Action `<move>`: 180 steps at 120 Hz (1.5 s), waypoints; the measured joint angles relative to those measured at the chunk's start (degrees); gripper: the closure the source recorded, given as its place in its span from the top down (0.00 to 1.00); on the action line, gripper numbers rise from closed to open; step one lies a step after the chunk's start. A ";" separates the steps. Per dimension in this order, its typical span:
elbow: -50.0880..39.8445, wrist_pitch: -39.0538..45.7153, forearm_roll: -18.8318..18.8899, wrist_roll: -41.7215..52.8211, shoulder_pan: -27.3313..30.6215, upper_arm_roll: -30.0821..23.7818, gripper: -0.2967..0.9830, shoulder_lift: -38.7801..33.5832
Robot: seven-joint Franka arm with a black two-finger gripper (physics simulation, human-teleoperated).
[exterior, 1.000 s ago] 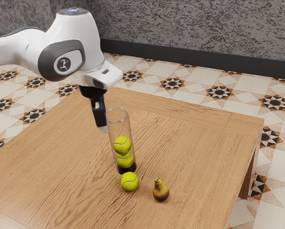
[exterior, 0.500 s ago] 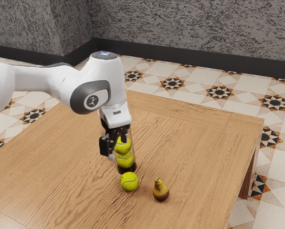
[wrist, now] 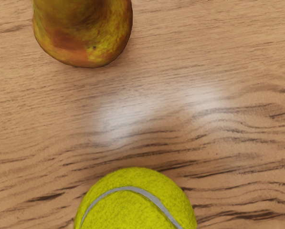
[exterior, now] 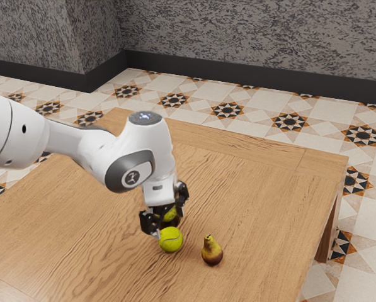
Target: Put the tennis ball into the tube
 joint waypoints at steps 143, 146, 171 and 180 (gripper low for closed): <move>1.33 1.29 -3.41 8.78 0.52 0.55 0.48 -1.63; 1.34 0.88 -3.53 8.75 0.42 0.54 0.48 -2.86; 1.97 -2.53 -4.19 8.31 0.07 0.06 0.47 -11.72; 3.14 -3.70 -4.30 8.09 -0.08 -0.10 0.47 -13.74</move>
